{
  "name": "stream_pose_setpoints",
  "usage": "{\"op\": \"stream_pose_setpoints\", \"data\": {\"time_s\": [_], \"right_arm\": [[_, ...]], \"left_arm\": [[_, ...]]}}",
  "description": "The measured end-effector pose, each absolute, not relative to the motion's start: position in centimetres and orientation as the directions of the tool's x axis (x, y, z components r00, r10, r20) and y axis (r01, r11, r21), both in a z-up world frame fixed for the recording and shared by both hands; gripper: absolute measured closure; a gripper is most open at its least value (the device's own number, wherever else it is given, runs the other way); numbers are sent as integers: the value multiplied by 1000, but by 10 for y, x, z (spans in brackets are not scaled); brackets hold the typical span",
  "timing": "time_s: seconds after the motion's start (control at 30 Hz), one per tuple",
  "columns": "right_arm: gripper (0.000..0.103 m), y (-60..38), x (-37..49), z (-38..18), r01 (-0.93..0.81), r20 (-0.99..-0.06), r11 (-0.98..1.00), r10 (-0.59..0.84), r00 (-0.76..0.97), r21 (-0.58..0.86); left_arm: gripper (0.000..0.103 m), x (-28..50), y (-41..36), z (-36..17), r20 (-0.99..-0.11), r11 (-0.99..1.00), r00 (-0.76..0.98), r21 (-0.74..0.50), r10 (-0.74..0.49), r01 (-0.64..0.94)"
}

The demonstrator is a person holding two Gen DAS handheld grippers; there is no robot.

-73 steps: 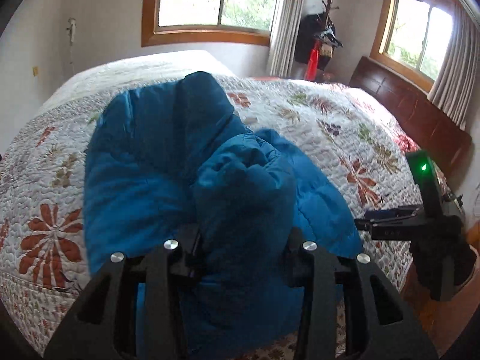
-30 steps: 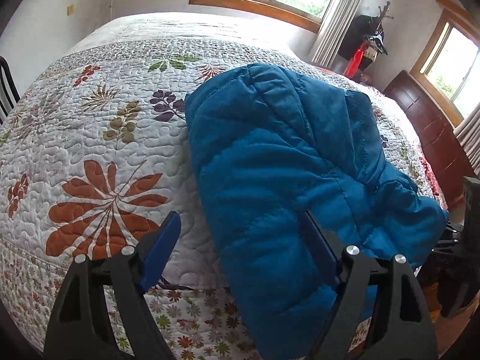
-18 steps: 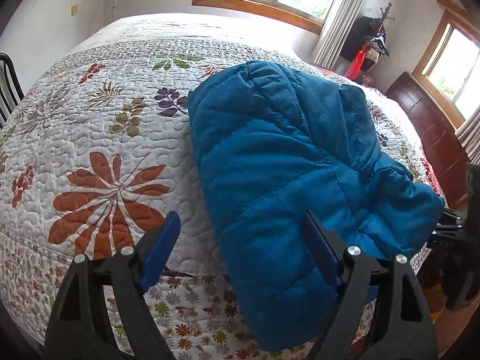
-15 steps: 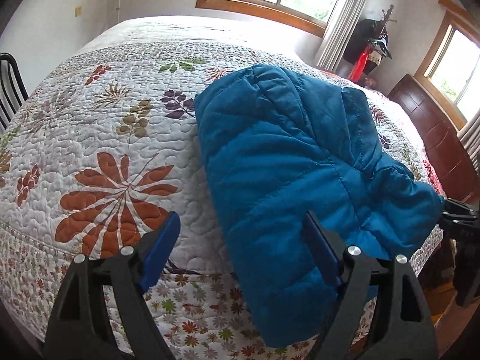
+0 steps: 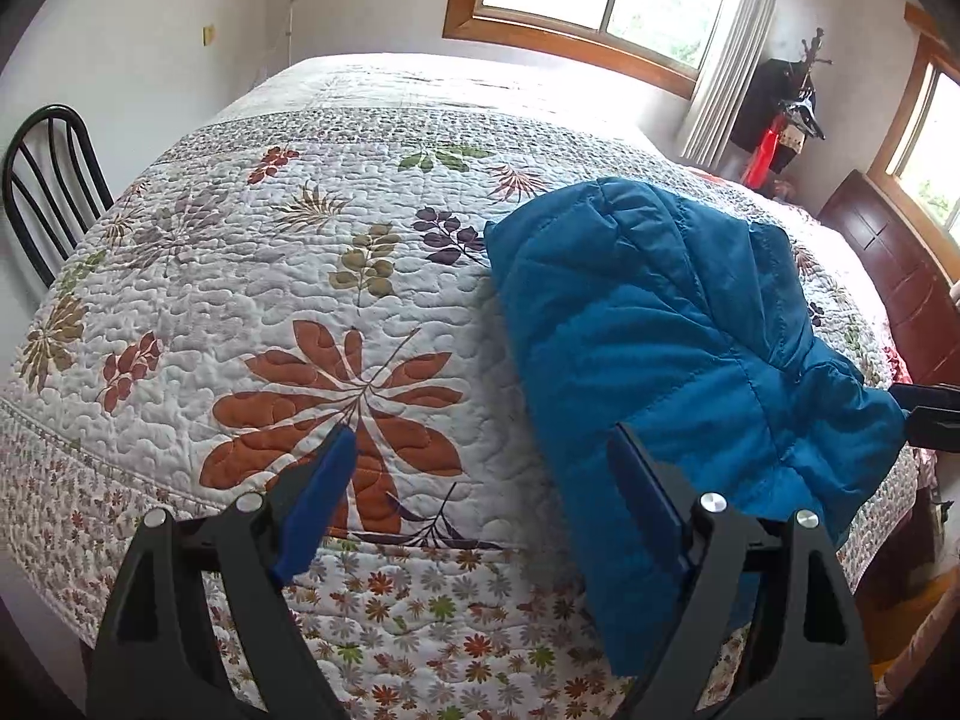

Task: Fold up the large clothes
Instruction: 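Grasp the bundle end with the right gripper and lift it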

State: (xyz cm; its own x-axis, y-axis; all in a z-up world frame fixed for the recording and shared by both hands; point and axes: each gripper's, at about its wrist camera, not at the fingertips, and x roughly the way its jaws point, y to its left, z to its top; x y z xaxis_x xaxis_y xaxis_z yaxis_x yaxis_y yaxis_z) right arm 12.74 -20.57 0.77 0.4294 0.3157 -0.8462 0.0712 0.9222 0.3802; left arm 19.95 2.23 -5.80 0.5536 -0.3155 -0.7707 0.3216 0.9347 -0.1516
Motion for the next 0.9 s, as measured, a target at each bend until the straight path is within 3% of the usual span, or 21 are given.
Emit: {"op": "stream_pose_setpoints", "data": {"time_s": [0.27, 0.33, 0.4, 0.5, 0.7, 0.9], "right_arm": [[22, -205, 174, -53, 149, -855, 869, 412, 314, 473], [39, -207, 180, -64, 151, -839, 847, 450, 306, 510], [67, -208, 179, -61, 136, -809, 824, 484, 333, 549], [81, -202, 171, -32, 66, -767, 820, 498, 405, 568], [84, -216, 122, 32, 13, -703, 853, 422, 572, 522], [84, -277, 61, -3, 186, -708, 812, 341, 618, 553]], "left_arm": [[18, 198, 28, -58, -764, 932, 555, -167, -328, 321], [18, 201, 31, -60, -769, 934, 549, -174, -326, 311], [18, 202, 35, -61, -770, 937, 549, -181, -324, 300], [18, 204, 36, -61, -769, 937, 548, -194, -329, 291], [18, 198, 16, -45, -730, 921, 572, -216, -373, 324], [18, 181, -45, -38, -711, 880, 561, -176, -423, 441]]}}
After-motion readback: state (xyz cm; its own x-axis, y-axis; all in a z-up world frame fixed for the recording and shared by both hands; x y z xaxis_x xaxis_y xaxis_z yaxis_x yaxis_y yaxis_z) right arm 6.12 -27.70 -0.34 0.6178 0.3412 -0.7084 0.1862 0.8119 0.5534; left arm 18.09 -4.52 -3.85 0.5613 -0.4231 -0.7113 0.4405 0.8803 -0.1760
